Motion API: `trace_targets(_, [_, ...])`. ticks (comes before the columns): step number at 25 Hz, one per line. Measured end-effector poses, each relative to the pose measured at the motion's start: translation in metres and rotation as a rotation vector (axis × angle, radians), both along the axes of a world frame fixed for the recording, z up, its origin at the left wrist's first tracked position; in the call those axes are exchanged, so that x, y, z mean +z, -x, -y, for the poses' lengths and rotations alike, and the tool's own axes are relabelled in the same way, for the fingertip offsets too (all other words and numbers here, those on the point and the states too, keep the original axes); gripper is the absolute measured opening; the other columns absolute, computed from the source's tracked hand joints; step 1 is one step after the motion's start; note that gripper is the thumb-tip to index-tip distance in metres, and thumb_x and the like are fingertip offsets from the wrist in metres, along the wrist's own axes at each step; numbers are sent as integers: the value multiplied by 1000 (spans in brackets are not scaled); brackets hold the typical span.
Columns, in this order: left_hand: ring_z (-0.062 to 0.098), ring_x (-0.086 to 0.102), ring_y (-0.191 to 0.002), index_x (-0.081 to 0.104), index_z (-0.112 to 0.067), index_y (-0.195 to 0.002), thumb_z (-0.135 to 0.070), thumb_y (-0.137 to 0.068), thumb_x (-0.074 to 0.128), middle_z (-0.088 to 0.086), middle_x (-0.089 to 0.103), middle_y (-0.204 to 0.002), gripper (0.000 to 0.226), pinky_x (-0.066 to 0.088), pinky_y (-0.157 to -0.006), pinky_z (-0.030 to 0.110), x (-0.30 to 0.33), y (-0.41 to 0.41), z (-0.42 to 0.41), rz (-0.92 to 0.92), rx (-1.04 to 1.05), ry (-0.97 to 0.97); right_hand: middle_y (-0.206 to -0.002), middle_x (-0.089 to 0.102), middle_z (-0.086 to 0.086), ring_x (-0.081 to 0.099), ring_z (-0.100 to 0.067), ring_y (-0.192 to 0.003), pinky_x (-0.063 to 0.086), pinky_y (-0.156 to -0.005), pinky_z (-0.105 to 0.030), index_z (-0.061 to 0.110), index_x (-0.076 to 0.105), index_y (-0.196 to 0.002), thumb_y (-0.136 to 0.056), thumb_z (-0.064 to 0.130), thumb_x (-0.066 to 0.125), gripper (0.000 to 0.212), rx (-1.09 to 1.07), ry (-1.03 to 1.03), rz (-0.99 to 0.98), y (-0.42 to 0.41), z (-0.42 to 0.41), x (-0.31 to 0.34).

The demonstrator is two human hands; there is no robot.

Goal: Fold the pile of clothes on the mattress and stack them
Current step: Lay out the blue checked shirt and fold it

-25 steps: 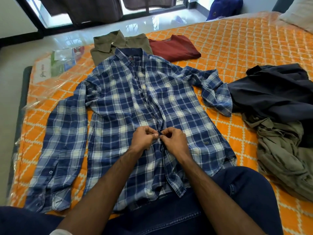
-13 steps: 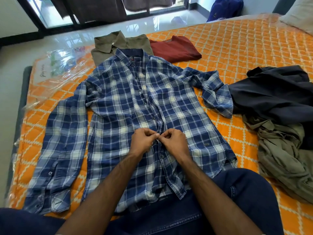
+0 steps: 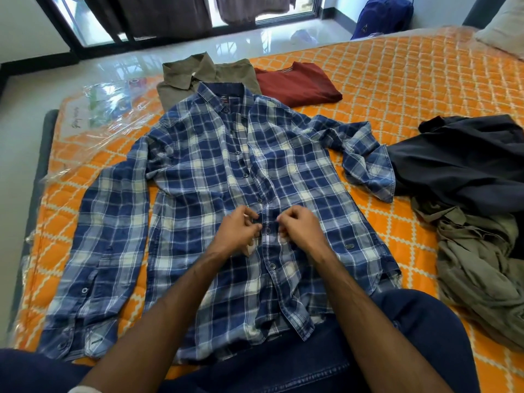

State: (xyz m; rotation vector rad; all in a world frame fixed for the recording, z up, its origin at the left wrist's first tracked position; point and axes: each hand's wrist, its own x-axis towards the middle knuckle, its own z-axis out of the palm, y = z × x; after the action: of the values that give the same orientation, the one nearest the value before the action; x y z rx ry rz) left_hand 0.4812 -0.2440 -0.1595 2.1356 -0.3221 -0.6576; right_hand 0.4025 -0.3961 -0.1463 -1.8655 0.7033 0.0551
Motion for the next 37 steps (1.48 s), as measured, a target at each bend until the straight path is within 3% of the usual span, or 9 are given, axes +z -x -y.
trace_targets(2, [13,65,-78,58,-15,-108,-12,-99,59,0,66,-93,9,49,-58,17,5,-22,1,127,12,-28,-84,64,3,60,-7,-72,49,-61,-14,15,60,-91,-99,16,61,8,7,187,137,-19,2,12])
trace_targets(4, [11,62,-92,62,-12,-109,-6,-98,57,-3,63,-102,14,49,-72,15,8,-43,12,272,11,-58,-86,63,6,61,-6,-76,52,-69,-19,16,61,-93,-95,16,67,6,102,343,184,-44,-2,17])
trace_targets(7, [17,64,-96,65,-10,-104,0,-90,64,5,66,-106,17,56,-87,32,1,-60,28,284,-83,-107,-95,64,1,64,-17,-85,57,-78,-38,17,61,-102,-88,24,75,21,237,565,-23,-70,-7,5])
trace_targets(10, [13,63,-87,63,-19,-88,-10,-84,75,2,65,-96,16,57,-82,33,-13,-61,31,281,-87,-139,-100,65,-3,65,-22,-88,57,-80,-41,14,61,-107,-87,28,76,29,248,703,-122,-70,-5,-8])
trace_targets(16, [2,64,-68,67,-8,-91,-7,-87,75,-2,69,-80,9,47,-55,9,-6,-59,29,124,60,-14,-80,69,1,69,-14,-73,62,-72,-39,15,68,-88,-88,18,73,5,45,396,-79,-68,10,-7])
trace_targets(21, [13,69,-67,66,-6,-95,-1,-91,69,9,73,-85,8,56,-56,23,0,-56,26,-79,176,128,-81,72,-3,65,-12,-67,58,-61,-28,12,69,-85,-86,14,74,5,-32,142,-40,-71,6,4])
trace_targets(25, [12,65,-63,68,-4,-96,1,-92,66,10,71,-81,7,54,-55,23,-5,-54,25,-139,212,203,-83,73,-3,70,-18,-73,58,-62,-27,16,65,-83,-86,14,76,12,-88,75,10,-71,-6,-8])
trace_targets(30, [11,64,-61,68,-3,-98,1,-93,62,10,71,-80,8,53,-53,21,-7,-52,28,-106,234,169,-86,73,-2,73,-20,-78,63,-69,-34,16,66,-89,-87,11,74,10,-185,-1,85,-65,-9,-23])
trace_targets(37, [13,68,-69,71,-14,-92,-8,-86,76,4,73,-82,10,53,-59,24,-16,-48,34,20,215,118,-83,73,-4,74,-17,-68,62,-59,-27,9,66,-92,-87,8,73,8,-349,-82,140,-61,-11,-29])
